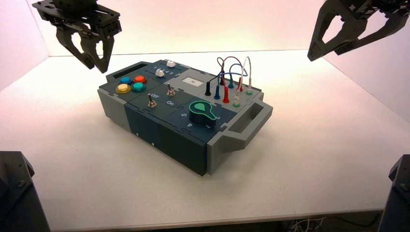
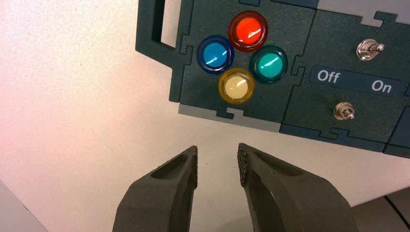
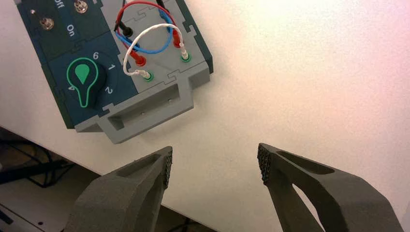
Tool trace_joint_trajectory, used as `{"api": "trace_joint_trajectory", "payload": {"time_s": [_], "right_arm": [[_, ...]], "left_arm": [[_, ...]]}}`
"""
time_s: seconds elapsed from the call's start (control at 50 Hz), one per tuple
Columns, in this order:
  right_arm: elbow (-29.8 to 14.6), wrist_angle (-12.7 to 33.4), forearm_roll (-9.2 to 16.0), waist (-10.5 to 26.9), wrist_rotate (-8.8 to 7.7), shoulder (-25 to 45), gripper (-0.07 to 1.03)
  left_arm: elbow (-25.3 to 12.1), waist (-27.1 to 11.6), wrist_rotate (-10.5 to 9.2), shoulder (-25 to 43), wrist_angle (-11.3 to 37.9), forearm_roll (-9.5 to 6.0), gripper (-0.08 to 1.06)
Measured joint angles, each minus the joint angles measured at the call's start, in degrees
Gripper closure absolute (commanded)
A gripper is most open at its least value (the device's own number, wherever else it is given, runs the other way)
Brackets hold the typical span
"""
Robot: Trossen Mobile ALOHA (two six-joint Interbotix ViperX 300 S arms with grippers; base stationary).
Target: Push the blue button with the left gripper.
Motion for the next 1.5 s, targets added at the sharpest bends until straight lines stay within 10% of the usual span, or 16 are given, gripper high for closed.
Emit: {"api": "trace_joint_trajectory", "payload": {"time_s": [0.72, 1.12, 1.5], "right_arm": [[0.0, 0.0, 0.09, 0.0, 0.0, -0.09, 0.05], [0.0, 0.0, 0.18, 0.0, 0.0, 0.0, 0.05], [0.0, 0.0, 0.09, 0.0, 0.0, 0.88, 0.05]], "left_arm": [[0.0, 0.0, 0.09, -0.53, -0.7, 0.09, 0.52], [0.53, -0.44, 1.05, -8.35, -0.79, 0.09, 1.01], [-7.56, 0.09, 2.72, -2.02, -0.62, 0.18, 1.0]]}}
